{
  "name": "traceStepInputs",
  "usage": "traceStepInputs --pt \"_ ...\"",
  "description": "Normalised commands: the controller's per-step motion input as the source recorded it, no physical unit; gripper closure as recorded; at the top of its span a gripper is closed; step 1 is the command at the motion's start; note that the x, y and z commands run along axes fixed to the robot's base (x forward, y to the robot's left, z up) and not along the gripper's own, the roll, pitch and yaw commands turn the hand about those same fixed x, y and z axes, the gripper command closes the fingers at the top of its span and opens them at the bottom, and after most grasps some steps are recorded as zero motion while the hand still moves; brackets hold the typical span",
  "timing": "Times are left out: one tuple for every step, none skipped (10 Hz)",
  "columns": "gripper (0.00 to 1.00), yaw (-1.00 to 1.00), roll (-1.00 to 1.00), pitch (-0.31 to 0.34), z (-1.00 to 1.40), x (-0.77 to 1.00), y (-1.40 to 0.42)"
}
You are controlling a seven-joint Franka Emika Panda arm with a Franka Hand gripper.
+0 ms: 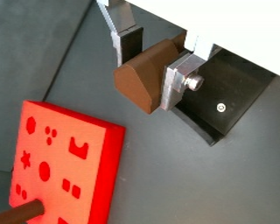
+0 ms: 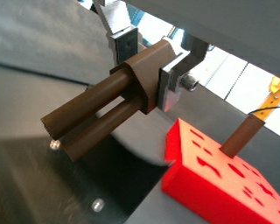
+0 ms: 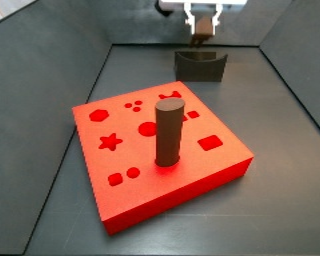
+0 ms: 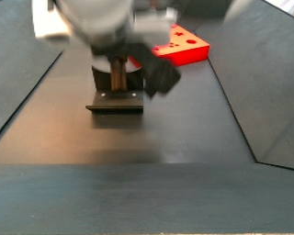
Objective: Pick up the 3 prong object. Move up. Place the 3 prong object on the fixture. Regrasp the 3 prong object. Move to above the board. Insert the 3 prong object.
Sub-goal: Place the 3 prong object on the fixture.
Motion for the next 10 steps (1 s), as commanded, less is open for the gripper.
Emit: traceStepInputs --pt "1.00 -0.18 -0.29 0.042 -1.00 0.17 0.14" --pt "1.00 -0.18 -0.23 0.020 -1.00 0.17 0.13" --pt "1.00 -0.15 -0.16 -0.015 -0.64 0.12 0.10" --pt "1.00 -0.13 -0.12 -0.032 -0.45 0.10 0.09" --pt "1.00 -0.11 -0.08 -0.055 -0.34 0.08 0.14" --pt "1.00 -0.11 -0.08 -0.055 -0.34 0.08 0.14" --pt "1.00 -0.10 -0.07 -0.059 -0.34 0.07 0.16" --pt "1.00 -0.10 -0.08 -0.061 -0.33 0.07 0.16" --pt "1.00 -0.08 -0.08 -0.062 -0.33 0.07 0.16" --pt "0.00 0.00 0.00 0.000 0.00 0.00 0.00"
